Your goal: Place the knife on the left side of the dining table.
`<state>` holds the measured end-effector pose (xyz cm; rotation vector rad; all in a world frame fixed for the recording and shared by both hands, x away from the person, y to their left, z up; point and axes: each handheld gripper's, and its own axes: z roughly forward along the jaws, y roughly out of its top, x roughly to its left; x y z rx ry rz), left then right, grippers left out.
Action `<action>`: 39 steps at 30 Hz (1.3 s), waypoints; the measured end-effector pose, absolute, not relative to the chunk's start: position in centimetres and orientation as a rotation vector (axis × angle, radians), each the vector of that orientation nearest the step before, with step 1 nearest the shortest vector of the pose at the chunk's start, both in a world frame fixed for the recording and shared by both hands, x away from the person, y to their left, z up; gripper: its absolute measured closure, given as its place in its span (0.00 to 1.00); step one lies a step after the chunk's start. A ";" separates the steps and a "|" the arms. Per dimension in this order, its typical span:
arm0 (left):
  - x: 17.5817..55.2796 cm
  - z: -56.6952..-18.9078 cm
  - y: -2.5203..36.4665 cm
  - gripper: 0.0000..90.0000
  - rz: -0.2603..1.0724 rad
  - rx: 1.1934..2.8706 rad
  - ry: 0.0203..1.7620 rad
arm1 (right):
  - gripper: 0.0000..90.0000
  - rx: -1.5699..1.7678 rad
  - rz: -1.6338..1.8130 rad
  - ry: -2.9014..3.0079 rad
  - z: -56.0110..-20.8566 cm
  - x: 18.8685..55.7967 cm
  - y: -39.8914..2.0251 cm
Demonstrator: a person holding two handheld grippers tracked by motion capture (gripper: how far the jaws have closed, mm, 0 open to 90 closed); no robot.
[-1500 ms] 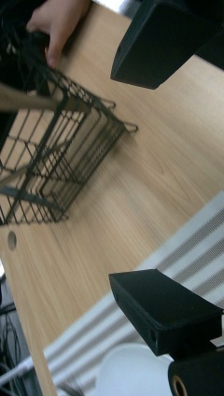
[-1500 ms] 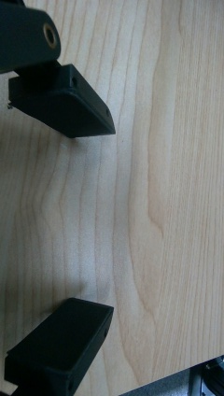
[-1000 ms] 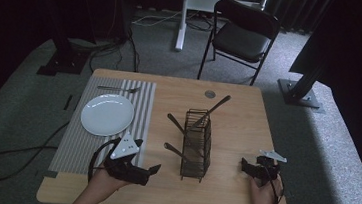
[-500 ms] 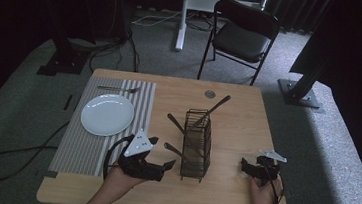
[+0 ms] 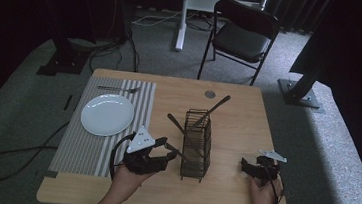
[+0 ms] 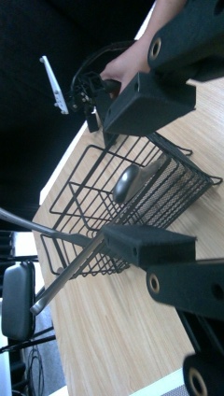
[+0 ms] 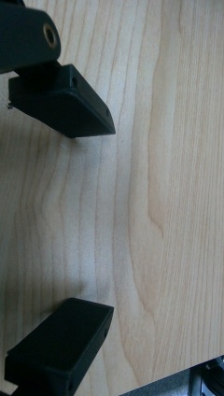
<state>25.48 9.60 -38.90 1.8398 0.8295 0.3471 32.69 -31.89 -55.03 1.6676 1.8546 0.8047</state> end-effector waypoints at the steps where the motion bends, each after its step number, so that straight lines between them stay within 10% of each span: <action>1: 25.5 -38.9 9.6 0.52 0.357 1.843 0.839 | 0.13 1.667 0.805 1.855 -55.0 32.7 -31.9; 13: 25.4 -39.6 9.2 0.77 0.390 1.851 0.830 | 0.13 1.667 0.805 1.855 -55.0 32.7 -31.9; 39: 28.0 -37.1 6.2 0.84 0.300 1.889 0.752 | 0.13 1.666 0.806 1.855 -55.0 32.7 -31.9</action>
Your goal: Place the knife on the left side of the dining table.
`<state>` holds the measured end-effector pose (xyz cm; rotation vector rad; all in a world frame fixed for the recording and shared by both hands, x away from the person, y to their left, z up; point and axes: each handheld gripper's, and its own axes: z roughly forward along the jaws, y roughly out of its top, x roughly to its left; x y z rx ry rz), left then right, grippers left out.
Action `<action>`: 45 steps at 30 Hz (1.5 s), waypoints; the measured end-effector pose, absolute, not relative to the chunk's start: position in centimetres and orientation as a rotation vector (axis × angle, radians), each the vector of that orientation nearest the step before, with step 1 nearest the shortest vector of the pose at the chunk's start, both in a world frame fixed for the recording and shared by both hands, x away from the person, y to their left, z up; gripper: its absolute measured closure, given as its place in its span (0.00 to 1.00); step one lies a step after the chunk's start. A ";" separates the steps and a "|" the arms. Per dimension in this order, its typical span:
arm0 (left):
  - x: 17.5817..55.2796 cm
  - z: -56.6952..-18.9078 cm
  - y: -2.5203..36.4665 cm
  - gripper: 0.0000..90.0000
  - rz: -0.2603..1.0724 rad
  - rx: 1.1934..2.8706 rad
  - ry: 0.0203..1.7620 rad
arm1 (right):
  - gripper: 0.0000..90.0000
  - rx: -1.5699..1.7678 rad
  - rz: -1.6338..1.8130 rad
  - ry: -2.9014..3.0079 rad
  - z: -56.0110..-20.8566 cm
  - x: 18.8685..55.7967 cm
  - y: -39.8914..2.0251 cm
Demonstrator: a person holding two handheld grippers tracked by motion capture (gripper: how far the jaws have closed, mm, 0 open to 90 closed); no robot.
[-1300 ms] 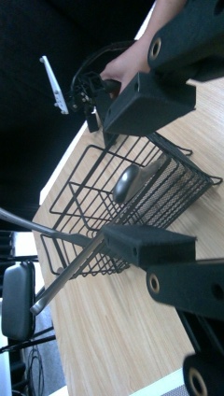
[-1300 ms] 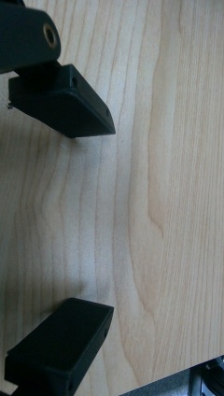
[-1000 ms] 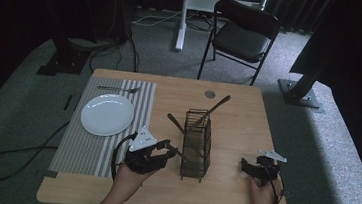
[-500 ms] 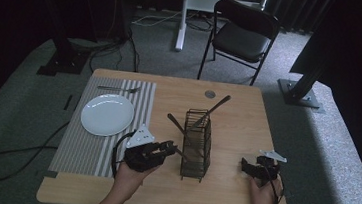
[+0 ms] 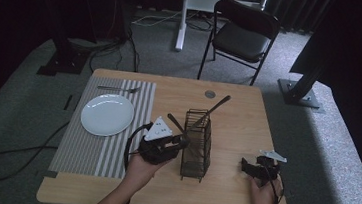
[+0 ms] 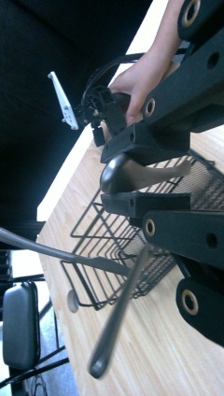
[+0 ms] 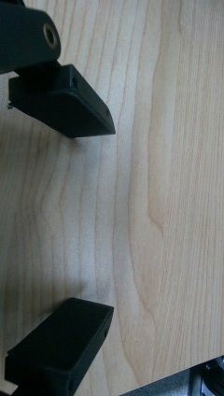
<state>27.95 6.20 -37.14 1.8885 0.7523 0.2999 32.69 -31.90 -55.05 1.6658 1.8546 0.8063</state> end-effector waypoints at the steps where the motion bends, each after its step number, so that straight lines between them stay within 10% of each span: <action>1: 28.1 -37.1 6.0 0.84 0.298 1.885 0.752 | 0.13 1.665 0.806 1.855 -55.0 32.7 -31.9; 45: 28.8 -38.0 1.1 0.88 0.391 1.719 0.659 | 0.13 1.665 0.806 1.856 -55.0 32.7 -31.9</action>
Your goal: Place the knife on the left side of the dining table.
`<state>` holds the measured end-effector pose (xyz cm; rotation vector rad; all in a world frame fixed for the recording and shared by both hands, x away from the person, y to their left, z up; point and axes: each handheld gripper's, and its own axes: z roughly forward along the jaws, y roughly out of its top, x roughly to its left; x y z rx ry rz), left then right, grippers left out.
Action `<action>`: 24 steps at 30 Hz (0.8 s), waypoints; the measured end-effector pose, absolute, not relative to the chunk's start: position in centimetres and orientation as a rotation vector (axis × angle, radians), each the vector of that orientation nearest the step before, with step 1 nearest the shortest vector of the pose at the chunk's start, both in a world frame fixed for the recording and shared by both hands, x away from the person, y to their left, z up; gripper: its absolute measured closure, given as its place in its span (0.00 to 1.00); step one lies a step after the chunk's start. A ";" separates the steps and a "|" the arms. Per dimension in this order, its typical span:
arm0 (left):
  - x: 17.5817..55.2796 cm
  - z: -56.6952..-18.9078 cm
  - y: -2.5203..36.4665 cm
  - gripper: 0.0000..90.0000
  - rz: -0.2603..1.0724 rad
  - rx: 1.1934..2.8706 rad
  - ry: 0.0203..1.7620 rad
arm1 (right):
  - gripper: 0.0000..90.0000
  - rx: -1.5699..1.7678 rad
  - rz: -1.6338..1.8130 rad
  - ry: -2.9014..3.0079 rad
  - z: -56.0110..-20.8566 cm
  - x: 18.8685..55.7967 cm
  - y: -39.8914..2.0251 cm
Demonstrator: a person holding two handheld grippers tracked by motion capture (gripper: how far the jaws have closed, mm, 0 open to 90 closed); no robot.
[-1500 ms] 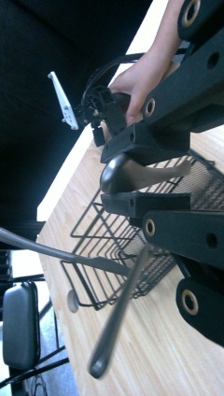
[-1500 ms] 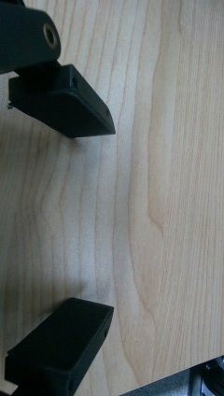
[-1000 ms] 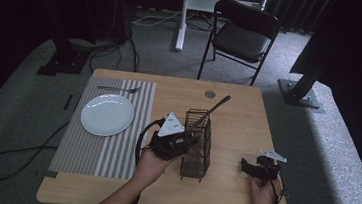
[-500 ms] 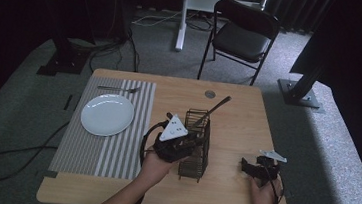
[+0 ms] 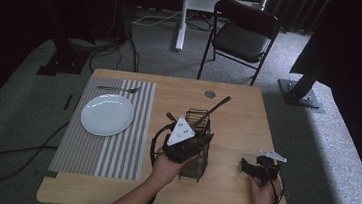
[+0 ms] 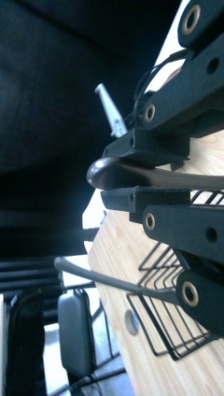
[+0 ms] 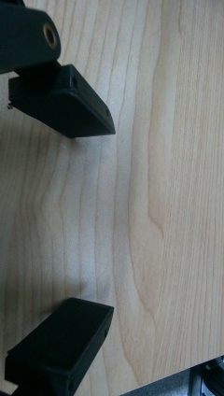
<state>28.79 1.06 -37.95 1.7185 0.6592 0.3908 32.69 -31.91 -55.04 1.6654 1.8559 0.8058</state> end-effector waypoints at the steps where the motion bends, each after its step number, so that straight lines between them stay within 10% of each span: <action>1: 28.7 -38.0 1.1 0.89 0.402 1.710 0.670 | 0.13 1.665 0.806 1.856 -55.0 32.7 -31.9; 24: 29.2 -33.9 2.8 0.93 0.293 1.745 0.485 | 0.13 1.666 0.807 1.855 -55.0 32.7 -31.9</action>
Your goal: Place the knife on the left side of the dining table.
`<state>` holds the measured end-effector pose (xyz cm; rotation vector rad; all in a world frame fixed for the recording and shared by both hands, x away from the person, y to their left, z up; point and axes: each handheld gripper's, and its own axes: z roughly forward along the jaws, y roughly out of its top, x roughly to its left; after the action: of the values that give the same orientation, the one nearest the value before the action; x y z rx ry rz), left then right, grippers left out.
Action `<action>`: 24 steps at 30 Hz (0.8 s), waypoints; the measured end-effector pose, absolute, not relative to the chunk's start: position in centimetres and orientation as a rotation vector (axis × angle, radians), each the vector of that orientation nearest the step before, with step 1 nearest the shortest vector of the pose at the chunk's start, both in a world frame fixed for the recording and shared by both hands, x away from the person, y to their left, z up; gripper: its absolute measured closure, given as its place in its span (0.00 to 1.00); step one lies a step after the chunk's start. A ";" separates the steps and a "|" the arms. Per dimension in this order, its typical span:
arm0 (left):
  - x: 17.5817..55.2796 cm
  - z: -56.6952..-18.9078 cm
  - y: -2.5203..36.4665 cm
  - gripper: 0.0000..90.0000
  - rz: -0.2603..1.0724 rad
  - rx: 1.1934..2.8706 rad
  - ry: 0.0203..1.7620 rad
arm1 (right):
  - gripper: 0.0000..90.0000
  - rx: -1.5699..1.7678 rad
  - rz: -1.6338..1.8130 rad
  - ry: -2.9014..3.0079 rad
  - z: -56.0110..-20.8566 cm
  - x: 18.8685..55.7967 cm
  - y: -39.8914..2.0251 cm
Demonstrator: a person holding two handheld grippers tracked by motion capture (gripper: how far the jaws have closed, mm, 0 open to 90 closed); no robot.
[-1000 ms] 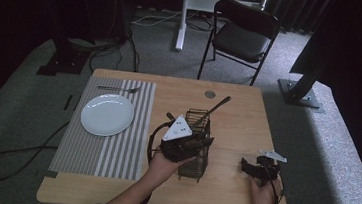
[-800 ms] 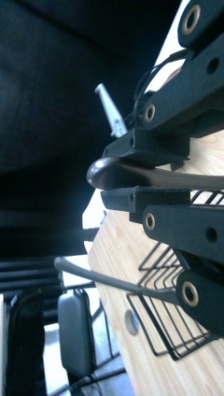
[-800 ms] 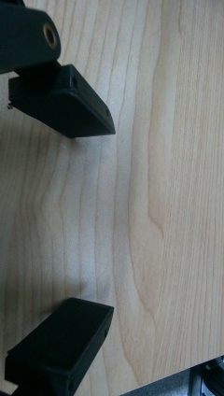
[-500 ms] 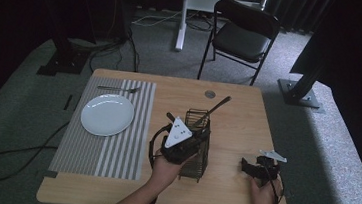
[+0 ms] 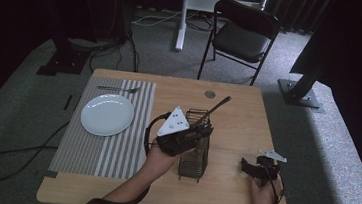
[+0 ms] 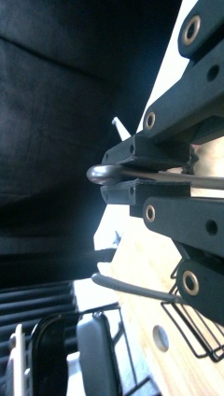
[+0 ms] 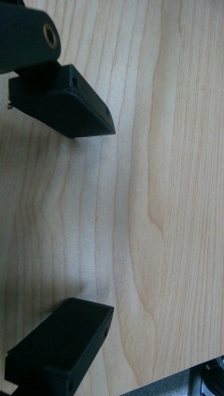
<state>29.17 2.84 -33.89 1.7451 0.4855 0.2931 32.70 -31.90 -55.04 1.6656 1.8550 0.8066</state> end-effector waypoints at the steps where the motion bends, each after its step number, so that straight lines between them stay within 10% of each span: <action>1: 29.2 -33.8 3.0 0.93 0.286 1.742 0.479 | 0.13 1.665 0.807 1.855 -55.0 32.7 -31.9; 24: 28.5 -26.8 5.9 0.93 0.266 1.694 0.398 | 0.13 1.665 0.806 1.855 -55.0 32.7 -31.9</action>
<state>28.49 5.94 -26.84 1.6938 0.3979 0.2662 32.70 -31.91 -55.05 1.6649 1.8551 0.8058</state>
